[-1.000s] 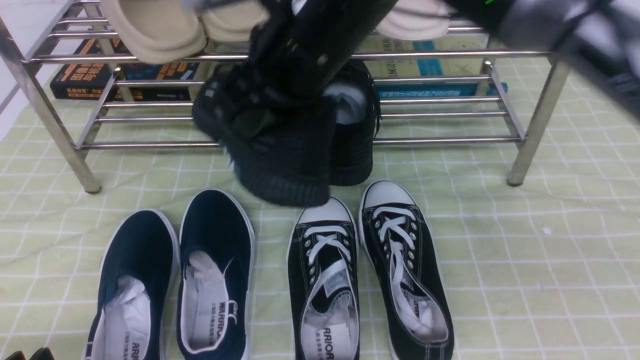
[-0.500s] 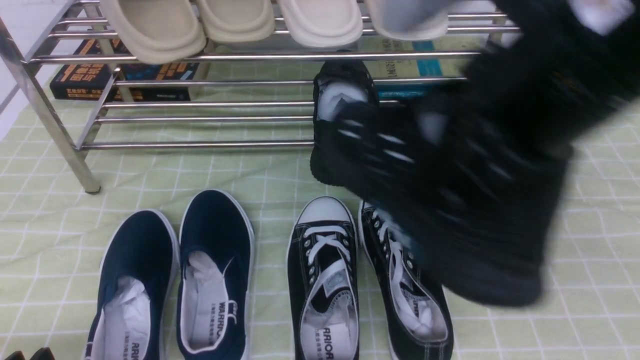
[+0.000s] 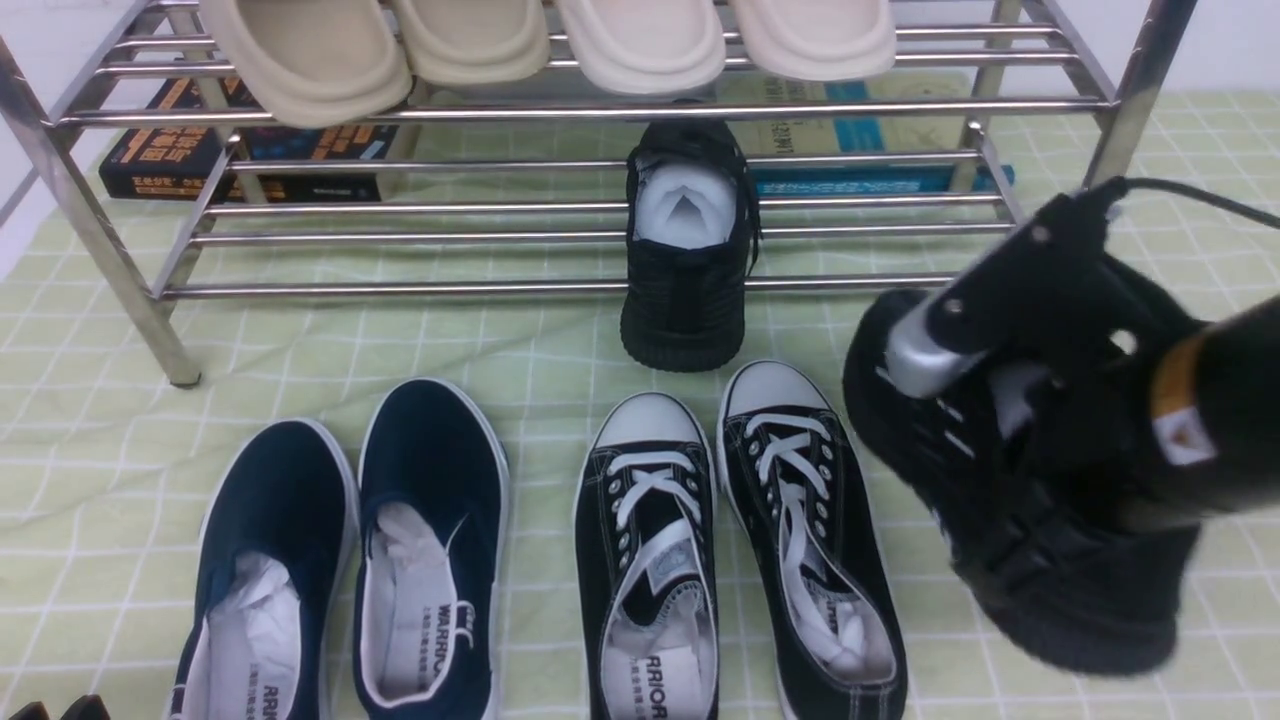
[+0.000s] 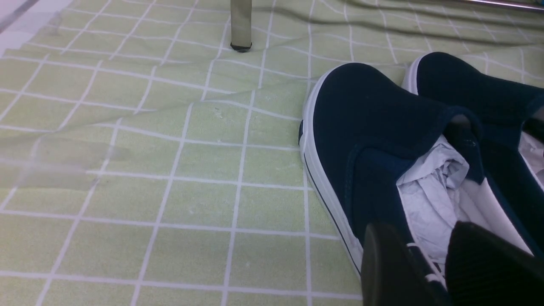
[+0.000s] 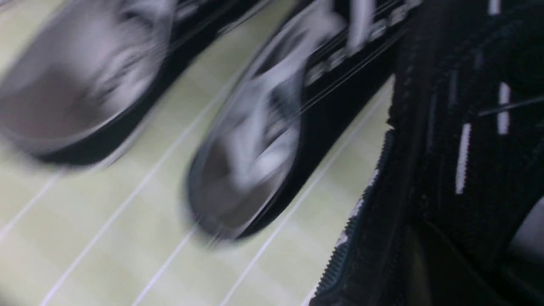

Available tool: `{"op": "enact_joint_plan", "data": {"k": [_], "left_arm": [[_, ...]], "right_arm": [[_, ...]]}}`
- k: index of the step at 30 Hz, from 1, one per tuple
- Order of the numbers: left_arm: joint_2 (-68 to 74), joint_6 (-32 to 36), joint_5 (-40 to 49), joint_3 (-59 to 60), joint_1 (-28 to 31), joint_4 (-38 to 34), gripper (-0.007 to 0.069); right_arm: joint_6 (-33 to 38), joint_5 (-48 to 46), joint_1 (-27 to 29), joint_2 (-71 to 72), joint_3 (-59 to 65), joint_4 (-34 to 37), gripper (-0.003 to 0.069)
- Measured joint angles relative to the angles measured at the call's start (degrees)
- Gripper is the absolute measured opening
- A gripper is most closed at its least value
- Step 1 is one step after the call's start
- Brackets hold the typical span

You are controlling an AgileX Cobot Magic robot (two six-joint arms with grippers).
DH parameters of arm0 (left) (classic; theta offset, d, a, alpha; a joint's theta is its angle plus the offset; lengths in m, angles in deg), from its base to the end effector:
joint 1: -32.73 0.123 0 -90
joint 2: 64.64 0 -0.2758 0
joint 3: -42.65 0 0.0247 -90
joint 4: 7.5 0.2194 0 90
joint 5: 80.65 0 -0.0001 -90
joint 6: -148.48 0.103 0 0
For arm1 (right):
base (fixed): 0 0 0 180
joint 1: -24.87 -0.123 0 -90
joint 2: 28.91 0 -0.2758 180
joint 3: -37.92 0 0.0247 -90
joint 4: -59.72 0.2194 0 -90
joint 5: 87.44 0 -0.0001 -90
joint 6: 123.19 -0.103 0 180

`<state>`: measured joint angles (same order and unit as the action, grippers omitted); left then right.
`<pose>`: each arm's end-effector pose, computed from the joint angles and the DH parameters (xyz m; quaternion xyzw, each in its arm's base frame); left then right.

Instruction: Take the shoes off the shelf with your hand from the green coffee tablecloth.

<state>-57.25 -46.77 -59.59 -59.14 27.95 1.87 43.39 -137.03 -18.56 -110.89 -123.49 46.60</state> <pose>0.0423 0.0025 0.1708 -0.0295 0.8001 -0.0355 0.5982 0.1817 0.1474 0.2928 -0.2960 0.9145 0.0311 0.2740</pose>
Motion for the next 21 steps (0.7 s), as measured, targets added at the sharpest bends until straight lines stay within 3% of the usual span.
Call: {"op": "enact_joint_plan", "data": {"k": [4,7,16,21], "left_arm": [[0.0,0.0,0.0,0.0,0.0,0.0,0.0239],[0.0,0.0,0.0,0.0,0.0,0.0,0.0239],[0.0,0.0,0.0,0.0,0.0,0.0,0.0239],[0.0,0.0,0.0,0.0,0.0,0.0,0.0239]], "right_arm": [[-12.7,3.7,0.0,-4.0,0.2,-10.1,0.0025],[-18.9,3.5,0.0,-7.2,0.2,-13.9,0.0027],[-22.9,4.6,0.0,-17.0,0.2,-15.5,0.0038],[-25.3,4.8,0.0,-19.8,0.2,-15.1,0.0082]]}}
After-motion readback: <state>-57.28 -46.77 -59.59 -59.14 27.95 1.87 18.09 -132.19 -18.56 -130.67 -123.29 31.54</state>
